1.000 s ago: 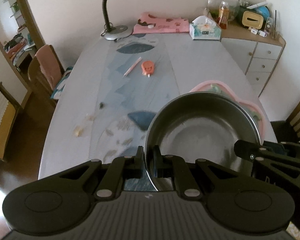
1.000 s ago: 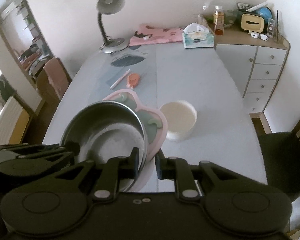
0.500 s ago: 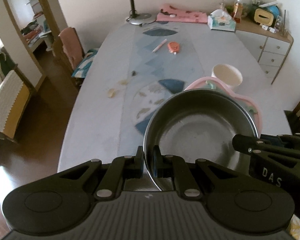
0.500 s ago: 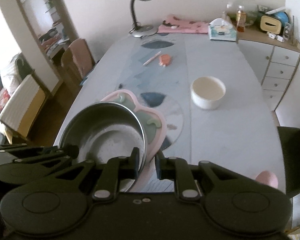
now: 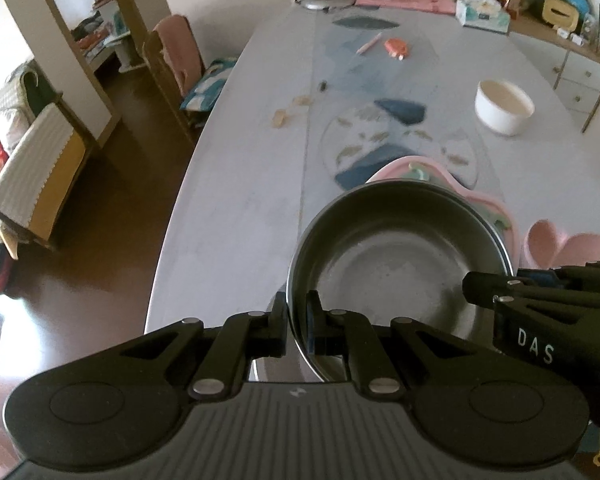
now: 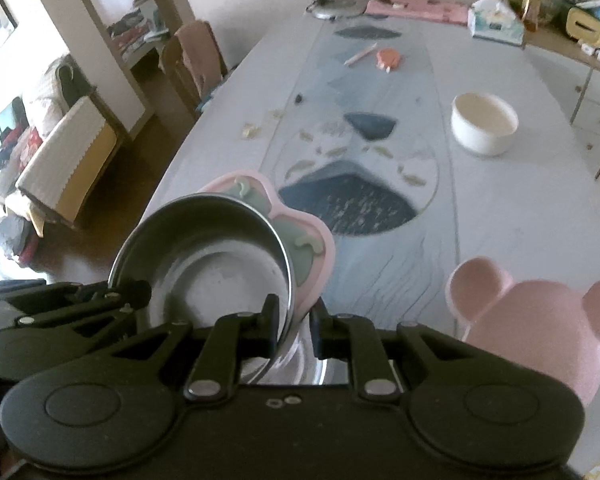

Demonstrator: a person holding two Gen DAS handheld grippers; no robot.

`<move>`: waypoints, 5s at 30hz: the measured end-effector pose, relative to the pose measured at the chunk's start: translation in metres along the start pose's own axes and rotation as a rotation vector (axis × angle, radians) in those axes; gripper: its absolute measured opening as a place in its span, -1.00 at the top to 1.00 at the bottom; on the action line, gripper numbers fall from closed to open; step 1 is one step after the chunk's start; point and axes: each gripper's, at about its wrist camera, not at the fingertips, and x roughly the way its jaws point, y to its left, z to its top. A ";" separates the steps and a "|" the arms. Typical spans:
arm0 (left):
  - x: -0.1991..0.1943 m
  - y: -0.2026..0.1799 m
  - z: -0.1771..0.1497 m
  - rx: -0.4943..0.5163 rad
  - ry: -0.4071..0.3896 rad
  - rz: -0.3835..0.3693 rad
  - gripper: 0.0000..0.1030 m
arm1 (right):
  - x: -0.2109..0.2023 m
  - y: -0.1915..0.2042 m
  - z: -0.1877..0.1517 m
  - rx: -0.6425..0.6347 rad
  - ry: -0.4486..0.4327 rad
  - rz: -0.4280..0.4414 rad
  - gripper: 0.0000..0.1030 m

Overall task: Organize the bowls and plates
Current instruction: 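Carry the pink-handled pot with both grippers and lower it into the steel bowl, then open both grippers and lift them away from the pot, then move both grippers over to the white bowl, then close both grippers on the rim of the white bowl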

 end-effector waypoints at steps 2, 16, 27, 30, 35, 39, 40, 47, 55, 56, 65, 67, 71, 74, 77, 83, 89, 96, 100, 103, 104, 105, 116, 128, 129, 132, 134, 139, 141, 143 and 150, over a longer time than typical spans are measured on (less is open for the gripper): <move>0.009 0.005 -0.009 -0.009 0.022 0.000 0.85 | 0.006 0.005 -0.010 -0.003 0.020 -0.001 0.69; 0.050 -0.001 -0.039 0.031 0.063 0.009 0.85 | 0.052 0.012 -0.048 -0.010 0.111 -0.030 0.69; 0.060 -0.013 -0.044 0.095 0.044 0.004 0.85 | 0.066 0.002 -0.054 0.006 0.137 -0.040 0.69; 0.068 -0.012 -0.045 0.085 0.070 -0.007 0.85 | 0.070 0.000 -0.057 0.009 0.142 -0.043 0.69; 0.076 -0.010 -0.047 0.077 0.083 -0.009 0.85 | 0.071 0.001 -0.058 0.005 0.136 -0.033 0.64; 0.077 -0.008 -0.045 0.069 0.094 -0.021 0.85 | 0.072 0.002 -0.057 0.005 0.138 -0.026 0.58; 0.077 -0.007 -0.044 0.065 0.096 -0.025 0.85 | 0.072 0.001 -0.057 0.010 0.143 -0.020 0.56; 0.069 0.001 -0.038 0.049 0.072 -0.064 0.85 | 0.068 0.002 -0.053 0.013 0.164 0.002 0.36; 0.052 0.002 -0.034 0.054 0.049 -0.095 0.84 | 0.049 0.004 -0.049 -0.023 0.160 0.038 0.31; 0.048 0.003 -0.034 0.054 0.041 -0.103 0.84 | 0.046 0.004 -0.048 -0.028 0.157 0.043 0.31; 0.013 -0.002 -0.018 0.056 -0.030 -0.152 0.84 | 0.013 -0.004 -0.031 -0.053 0.108 0.083 0.29; 0.006 -0.004 -0.014 0.055 -0.052 -0.153 0.83 | 0.005 -0.008 -0.026 -0.053 0.095 0.092 0.23; -0.006 -0.009 0.001 0.052 -0.090 -0.163 0.82 | -0.010 -0.016 -0.016 -0.054 0.058 0.108 0.12; -0.013 -0.017 0.014 0.063 -0.110 -0.170 0.82 | -0.022 -0.025 -0.005 -0.057 0.029 0.112 0.08; -0.018 -0.026 0.029 0.063 -0.134 -0.178 0.82 | -0.033 -0.039 0.009 -0.056 0.002 0.114 -0.06; -0.020 -0.051 0.066 0.061 -0.173 -0.199 0.49 | -0.050 -0.080 0.041 -0.039 -0.077 0.078 -0.25; -0.019 -0.084 0.105 0.055 -0.240 -0.189 -0.33 | -0.053 -0.129 0.074 -0.013 -0.123 0.040 -0.30; -0.001 -0.130 0.156 0.073 -0.250 -0.208 -0.46 | -0.048 -0.189 0.113 0.021 -0.162 0.001 -0.56; 0.016 -0.157 0.182 0.079 -0.249 -0.222 -0.47 | -0.035 -0.219 0.132 0.040 -0.156 -0.018 -0.62; 0.031 -0.175 0.198 0.081 -0.242 -0.239 -0.47 | -0.022 -0.239 0.146 0.044 -0.151 -0.039 -0.71; 0.037 -0.180 0.204 0.080 -0.233 -0.243 -0.47 | -0.017 -0.247 0.150 0.050 -0.146 -0.047 -0.74; 0.043 -0.185 0.210 0.075 -0.222 -0.249 -0.47 | -0.012 -0.252 0.154 0.056 -0.139 -0.051 -0.85; 0.131 -0.229 0.269 0.032 -0.089 -0.239 -0.47 | 0.055 -0.298 0.188 0.086 -0.062 -0.087 -0.90; 0.213 -0.263 0.289 0.025 0.035 -0.190 -0.47 | 0.125 -0.322 0.204 0.096 0.034 -0.098 -0.82; 0.218 -0.264 0.289 0.022 0.044 -0.187 -0.47 | 0.130 -0.323 0.205 0.098 0.041 -0.099 -0.80; 0.231 -0.267 0.290 0.017 0.065 -0.177 -0.47 | 0.141 -0.325 0.207 0.099 0.058 -0.098 -0.72; 0.238 -0.269 0.290 0.021 0.074 -0.171 -0.47 | 0.148 -0.327 0.208 0.105 0.067 -0.098 -0.66; 0.248 -0.274 0.289 0.026 0.083 -0.175 -0.38 | 0.159 -0.332 0.210 0.116 0.091 -0.094 -0.40; 0.250 -0.276 0.289 0.029 0.085 -0.178 -0.15 | 0.161 -0.333 0.210 0.117 0.096 -0.099 -0.20; 0.252 -0.279 0.288 0.029 0.096 -0.181 0.09 | 0.162 -0.334 0.210 0.121 0.097 -0.101 -0.03; 0.251 -0.283 0.289 0.029 0.104 -0.201 0.74 | 0.165 -0.334 0.213 0.141 0.102 -0.085 0.41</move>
